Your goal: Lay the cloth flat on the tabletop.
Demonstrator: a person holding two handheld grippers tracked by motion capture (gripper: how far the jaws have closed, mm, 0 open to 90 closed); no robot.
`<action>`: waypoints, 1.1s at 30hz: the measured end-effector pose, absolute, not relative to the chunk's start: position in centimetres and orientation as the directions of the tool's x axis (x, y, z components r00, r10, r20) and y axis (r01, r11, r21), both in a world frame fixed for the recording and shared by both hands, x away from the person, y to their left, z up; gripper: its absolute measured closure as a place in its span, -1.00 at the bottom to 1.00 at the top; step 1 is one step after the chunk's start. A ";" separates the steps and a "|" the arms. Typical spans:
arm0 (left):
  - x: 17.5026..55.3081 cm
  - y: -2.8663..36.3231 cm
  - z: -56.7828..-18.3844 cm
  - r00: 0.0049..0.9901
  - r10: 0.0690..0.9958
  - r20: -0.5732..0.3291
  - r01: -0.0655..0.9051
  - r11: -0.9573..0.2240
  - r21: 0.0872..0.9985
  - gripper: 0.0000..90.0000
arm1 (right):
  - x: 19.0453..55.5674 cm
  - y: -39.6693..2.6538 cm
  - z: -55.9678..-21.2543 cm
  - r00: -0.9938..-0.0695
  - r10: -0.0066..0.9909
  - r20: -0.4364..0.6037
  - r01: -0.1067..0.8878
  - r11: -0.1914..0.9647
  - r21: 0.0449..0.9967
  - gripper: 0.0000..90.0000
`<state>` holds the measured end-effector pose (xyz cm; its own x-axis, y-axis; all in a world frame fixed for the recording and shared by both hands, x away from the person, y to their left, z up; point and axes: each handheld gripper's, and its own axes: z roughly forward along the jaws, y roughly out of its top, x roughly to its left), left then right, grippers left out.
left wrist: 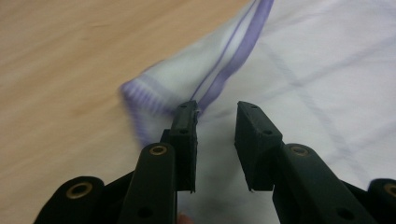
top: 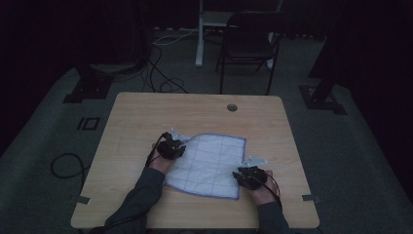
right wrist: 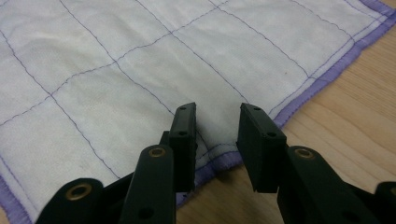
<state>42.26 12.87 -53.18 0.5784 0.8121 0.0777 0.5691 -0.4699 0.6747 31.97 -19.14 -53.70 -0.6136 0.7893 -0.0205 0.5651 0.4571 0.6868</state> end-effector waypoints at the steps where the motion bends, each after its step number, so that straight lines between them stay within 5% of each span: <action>1: 42.5 13.1 -53.2 0.571 0.818 0.072 0.572 -0.459 0.680 0.50 | 32.0 -19.2 -53.7 -0.614 0.789 -0.021 0.565 0.458 0.687 0.51; 21: 39.3 16.5 -53.6 0.546 0.833 0.090 0.561 -0.443 0.699 0.49 | 33.6 -21.0 -53.6 -0.572 0.818 -0.052 0.579 0.448 0.682 0.44; 33: 40.8 16.7 -53.7 0.538 0.836 0.105 0.550 -0.443 0.709 0.49 | 32.9 -20.2 -53.7 -0.579 0.813 -0.059 0.570 0.456 0.683 0.47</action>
<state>40.82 16.69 -53.69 0.5381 0.8363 0.1051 0.5495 -0.4426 0.7086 32.91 -20.19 -53.67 -0.5794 0.8129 -0.0593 0.5699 0.4561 0.6835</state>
